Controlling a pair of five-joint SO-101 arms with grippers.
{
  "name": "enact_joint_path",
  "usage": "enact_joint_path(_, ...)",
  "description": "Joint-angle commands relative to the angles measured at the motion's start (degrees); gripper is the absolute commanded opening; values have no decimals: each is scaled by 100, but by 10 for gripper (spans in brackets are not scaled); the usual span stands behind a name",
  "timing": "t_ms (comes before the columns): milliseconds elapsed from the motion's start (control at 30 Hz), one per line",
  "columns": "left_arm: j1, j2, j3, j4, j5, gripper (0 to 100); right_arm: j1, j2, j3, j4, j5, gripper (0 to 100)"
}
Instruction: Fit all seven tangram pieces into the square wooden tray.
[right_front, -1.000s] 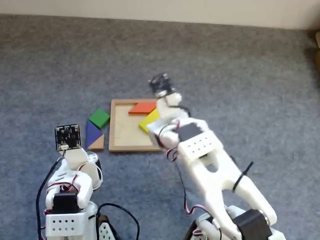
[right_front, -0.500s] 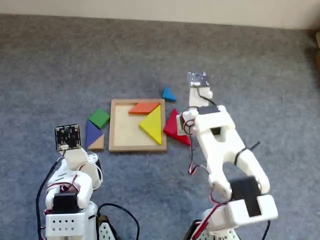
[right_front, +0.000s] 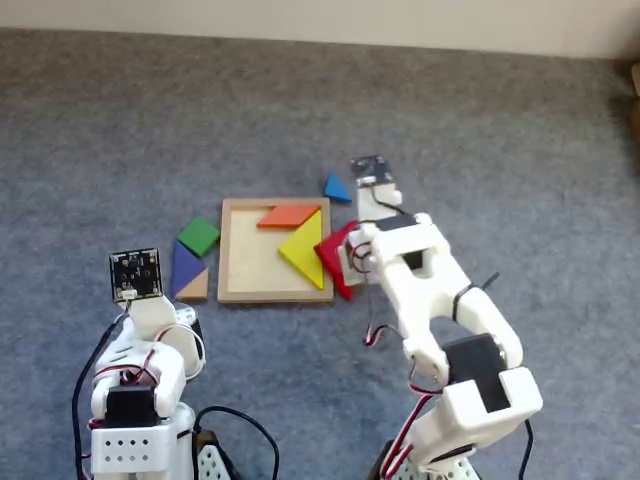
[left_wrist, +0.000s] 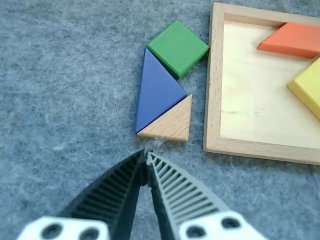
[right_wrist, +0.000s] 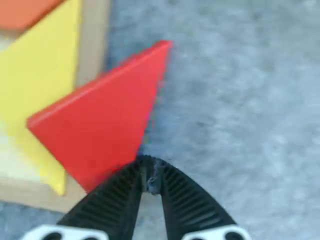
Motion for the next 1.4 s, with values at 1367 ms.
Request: enact_joint_path(1367,-84,-13,119,9,-35,5,-664,-875,-312,-119,53,5)
